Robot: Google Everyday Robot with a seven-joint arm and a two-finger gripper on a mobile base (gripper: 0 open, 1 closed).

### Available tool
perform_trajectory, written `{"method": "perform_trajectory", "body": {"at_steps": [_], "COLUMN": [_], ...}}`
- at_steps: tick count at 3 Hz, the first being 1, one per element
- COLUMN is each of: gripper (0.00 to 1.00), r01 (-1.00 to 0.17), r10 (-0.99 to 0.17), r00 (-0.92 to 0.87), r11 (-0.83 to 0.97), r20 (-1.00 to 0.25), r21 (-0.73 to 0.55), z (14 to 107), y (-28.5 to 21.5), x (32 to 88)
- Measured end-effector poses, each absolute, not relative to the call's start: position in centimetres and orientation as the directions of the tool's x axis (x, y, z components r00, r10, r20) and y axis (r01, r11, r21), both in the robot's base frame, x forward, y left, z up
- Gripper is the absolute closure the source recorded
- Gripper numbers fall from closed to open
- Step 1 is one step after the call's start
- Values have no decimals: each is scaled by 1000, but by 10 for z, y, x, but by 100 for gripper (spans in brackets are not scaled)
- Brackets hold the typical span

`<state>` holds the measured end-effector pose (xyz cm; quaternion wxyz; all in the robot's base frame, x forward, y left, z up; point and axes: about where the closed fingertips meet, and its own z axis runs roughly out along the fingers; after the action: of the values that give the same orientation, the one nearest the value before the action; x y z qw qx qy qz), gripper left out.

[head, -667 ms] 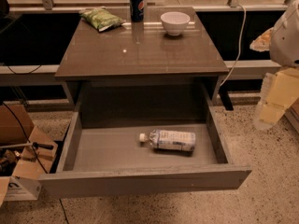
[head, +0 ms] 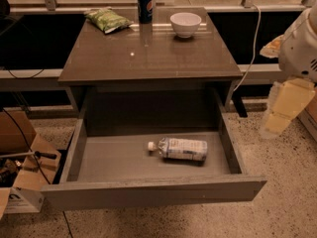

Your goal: Pick blue plastic bottle from top drawer and place on counter

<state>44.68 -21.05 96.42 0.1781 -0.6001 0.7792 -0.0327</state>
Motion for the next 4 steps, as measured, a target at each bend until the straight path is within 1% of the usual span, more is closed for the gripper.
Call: {"method": "perform_trajectory", "body": {"at_steps": [1, 2, 3, 4], "gripper": [0, 0, 0, 0], "r01": [-921, -926, -928, -932], "r10": [-937, -930, -905, -858], "r00": [-193, -181, -210, -254], "r11": [275, 271, 303, 341], "r20": [-291, -319, -369, -446], "r21": [-276, -264, -215, -126], "z": [922, 889, 841, 774], "y": [-201, -198, -204, -204], "x": [475, 497, 521, 547]}}
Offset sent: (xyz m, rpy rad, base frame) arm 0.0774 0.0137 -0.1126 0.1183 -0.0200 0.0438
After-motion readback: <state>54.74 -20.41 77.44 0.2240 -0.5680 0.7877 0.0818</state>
